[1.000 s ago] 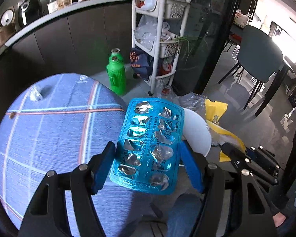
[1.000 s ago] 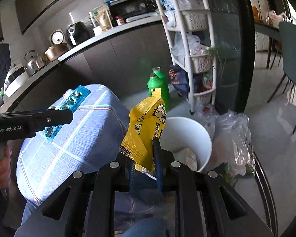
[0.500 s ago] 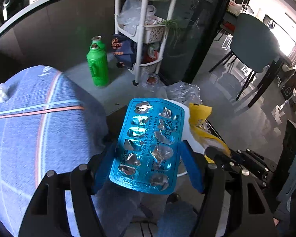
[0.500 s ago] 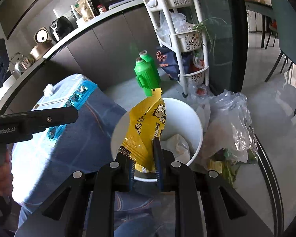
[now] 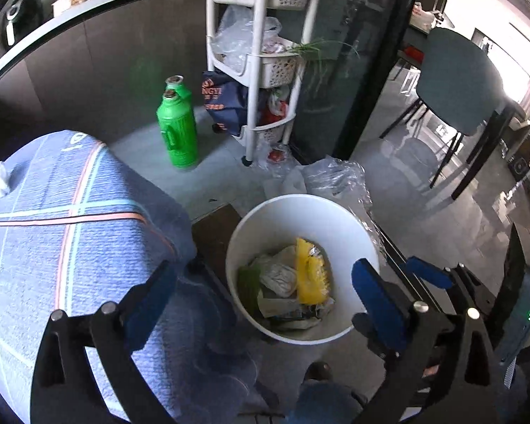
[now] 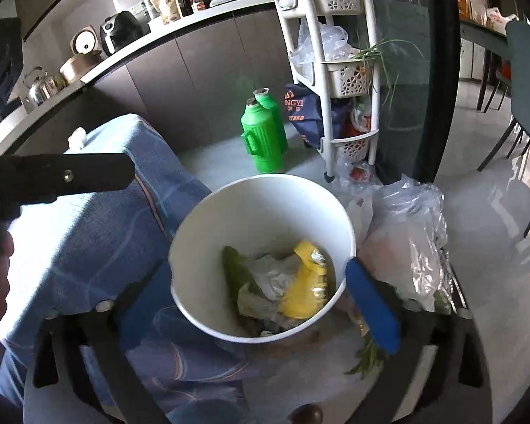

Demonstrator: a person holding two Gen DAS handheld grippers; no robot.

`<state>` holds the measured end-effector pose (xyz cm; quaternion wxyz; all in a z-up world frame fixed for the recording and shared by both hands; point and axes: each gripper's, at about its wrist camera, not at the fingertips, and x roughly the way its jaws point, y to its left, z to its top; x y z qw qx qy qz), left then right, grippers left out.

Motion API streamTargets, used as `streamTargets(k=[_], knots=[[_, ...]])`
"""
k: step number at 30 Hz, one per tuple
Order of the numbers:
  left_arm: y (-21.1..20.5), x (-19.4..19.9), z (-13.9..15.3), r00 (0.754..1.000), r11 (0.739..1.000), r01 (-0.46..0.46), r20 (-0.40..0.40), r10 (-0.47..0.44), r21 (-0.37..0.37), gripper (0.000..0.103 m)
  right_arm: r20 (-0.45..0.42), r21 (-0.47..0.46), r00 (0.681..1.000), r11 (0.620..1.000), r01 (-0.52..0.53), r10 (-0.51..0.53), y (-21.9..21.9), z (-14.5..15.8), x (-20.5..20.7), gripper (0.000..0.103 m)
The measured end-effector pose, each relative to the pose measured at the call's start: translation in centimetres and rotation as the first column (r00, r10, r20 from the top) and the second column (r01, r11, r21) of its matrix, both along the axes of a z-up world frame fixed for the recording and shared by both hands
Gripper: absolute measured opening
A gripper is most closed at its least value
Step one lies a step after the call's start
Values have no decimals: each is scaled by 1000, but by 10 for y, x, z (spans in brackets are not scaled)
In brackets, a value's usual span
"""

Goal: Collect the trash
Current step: 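Open both tools to drop the blister pack and wrapper into the bucket, then move both tools back over the clear plastic bag and brown nut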

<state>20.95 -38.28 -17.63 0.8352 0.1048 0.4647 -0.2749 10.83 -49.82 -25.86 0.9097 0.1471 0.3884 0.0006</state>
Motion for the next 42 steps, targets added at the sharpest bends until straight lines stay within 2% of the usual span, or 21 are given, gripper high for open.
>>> streamTargets(k=[5,11,14,18,25,36,42], knots=[[14,-7,18,999,999,-47,19,47,-7,99,5,8,1000,1000,1,-2,7,16,-4,94],[51,-24,45,991,993,-117,57,118,-19,99,38,-1,999,1000,-24,24,25,45,-12,94],[76,-30,58,982,985,-172,82,172,-4,99,53,-9,997,999,-51,52,40,59,-13,94],[110,-34,70,968,971,-238,78,237,8,99,66,-27,992,994,-103,105,65,76,-11,94],[177,-35,92,936,941,-338,108,334,24,99,90,-70,970,973,-220,226,123,105,0,94],[261,-20,95,901,904,-426,102,421,31,99,79,-121,921,921,-371,381,210,136,29,94],[320,-1,82,866,867,-499,44,498,11,99,71,-137,894,892,-430,442,248,145,56,94]])
